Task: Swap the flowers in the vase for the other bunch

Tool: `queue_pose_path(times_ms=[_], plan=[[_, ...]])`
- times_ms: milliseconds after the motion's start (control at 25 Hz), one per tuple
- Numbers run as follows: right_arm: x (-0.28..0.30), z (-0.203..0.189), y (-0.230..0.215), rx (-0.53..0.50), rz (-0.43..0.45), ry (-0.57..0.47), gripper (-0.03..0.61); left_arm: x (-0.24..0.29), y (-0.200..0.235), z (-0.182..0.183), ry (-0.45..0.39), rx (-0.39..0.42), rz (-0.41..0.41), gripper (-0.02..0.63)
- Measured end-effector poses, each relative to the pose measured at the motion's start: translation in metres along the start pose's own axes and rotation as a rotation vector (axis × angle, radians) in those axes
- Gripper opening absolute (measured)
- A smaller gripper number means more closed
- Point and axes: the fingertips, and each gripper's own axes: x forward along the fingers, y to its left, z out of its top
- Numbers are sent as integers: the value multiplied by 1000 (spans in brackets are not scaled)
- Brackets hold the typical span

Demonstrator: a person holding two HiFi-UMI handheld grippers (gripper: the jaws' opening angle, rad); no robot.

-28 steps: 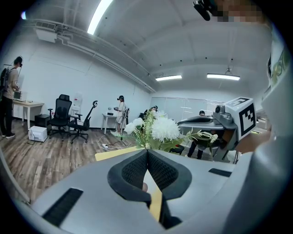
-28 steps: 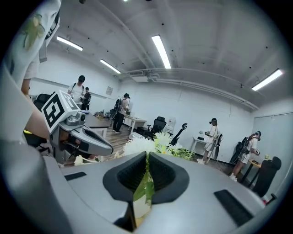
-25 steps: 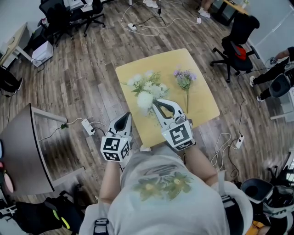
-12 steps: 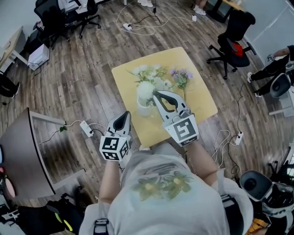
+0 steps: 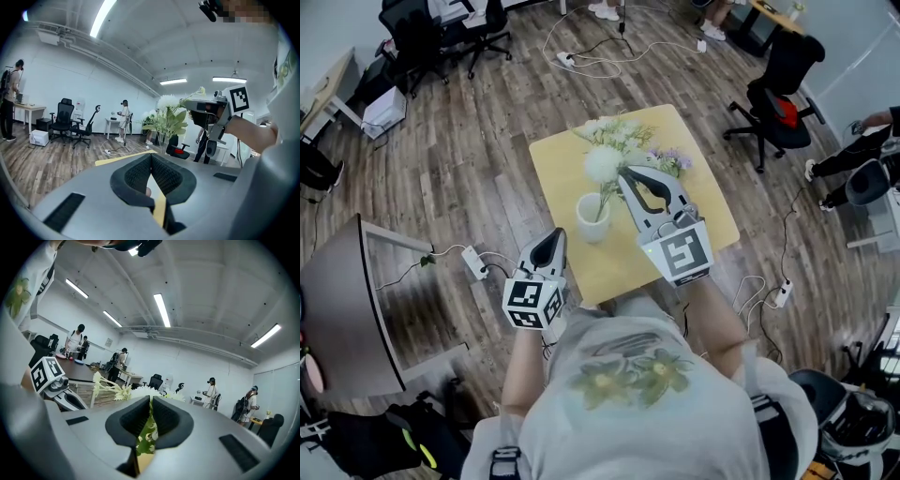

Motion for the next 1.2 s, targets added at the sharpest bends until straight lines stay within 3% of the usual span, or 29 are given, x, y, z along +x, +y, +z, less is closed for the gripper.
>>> queue_pose_path(times_ms=[800, 1200], plan=[[-4, 23, -108, 6, -34, -67, 49, 27, -17, 13, -26, -26, 59, 18], [-12, -10, -122, 5, 99, -2, 49, 44, -23, 10, -18, -34, 82, 18]])
